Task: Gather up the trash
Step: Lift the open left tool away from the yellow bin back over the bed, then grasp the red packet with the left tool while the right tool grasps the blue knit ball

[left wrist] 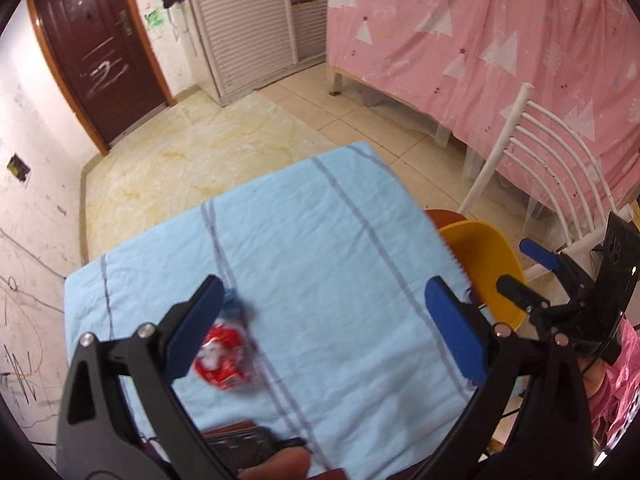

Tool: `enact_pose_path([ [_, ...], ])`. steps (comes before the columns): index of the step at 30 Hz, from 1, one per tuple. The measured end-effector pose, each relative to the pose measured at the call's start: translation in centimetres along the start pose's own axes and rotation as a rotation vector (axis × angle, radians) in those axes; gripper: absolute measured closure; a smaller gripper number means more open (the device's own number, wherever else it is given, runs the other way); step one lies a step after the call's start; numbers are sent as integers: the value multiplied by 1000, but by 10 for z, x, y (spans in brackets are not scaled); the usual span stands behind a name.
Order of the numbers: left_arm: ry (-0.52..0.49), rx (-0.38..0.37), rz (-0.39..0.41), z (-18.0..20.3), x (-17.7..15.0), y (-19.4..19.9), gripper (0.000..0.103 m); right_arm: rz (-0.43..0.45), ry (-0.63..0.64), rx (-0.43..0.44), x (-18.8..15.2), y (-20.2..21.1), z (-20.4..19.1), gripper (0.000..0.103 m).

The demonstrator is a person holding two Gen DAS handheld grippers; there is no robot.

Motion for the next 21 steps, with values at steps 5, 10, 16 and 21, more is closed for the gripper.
enact_pose_path([
  [5, 32, 5, -23, -34, -21, -4, 6, -24, 50, 27, 3, -17, -35, 9],
  [10, 96, -26, -51, -61, -38, -16, 6, -51, 91, 38, 2, -32, -64, 9],
  [16, 137, -61, -73, -79, -54, -31, 11, -82, 120, 38, 0, -47, -91, 9],
  [21, 160, -96, -118, -87, -75, -51, 25, -101, 134, 31, 2, -60, -110, 9],
])
Point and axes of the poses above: each gripper's, at about its wrist camera, not at the fingertips, and y roughly against the way its jaws point, z to its right, x to its top, the point moved 9 cm from there along -y, roughly the way its jaws point
